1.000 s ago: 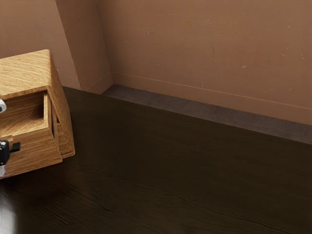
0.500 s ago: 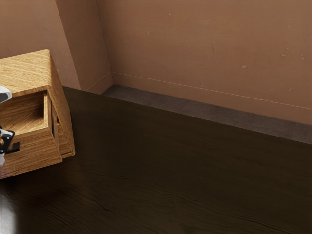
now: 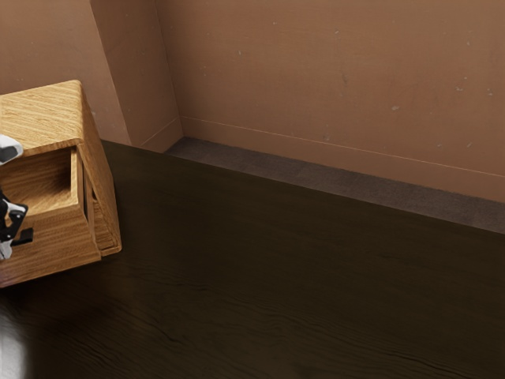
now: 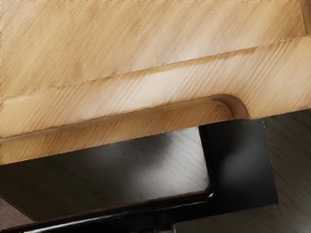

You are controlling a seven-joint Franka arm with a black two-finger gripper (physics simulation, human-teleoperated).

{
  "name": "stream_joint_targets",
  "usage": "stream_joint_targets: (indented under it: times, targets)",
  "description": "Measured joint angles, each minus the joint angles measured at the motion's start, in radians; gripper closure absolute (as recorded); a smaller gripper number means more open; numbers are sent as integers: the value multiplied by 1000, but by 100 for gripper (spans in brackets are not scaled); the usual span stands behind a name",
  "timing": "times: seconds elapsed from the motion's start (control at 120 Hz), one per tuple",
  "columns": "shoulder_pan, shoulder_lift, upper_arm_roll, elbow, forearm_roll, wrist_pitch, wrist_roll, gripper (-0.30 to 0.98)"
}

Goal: Push the drawer handle with one arm to close the drawer

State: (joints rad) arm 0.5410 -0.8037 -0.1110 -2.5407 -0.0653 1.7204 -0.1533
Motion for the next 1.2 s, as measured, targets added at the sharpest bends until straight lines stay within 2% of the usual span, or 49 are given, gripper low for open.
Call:
stream_joint_targets:
  times: [0.425, 1.2]
  targets:
    - [3, 185, 34, 124, 30, 77, 2, 79]
    - [5, 435, 94, 307, 92, 198, 9, 79]
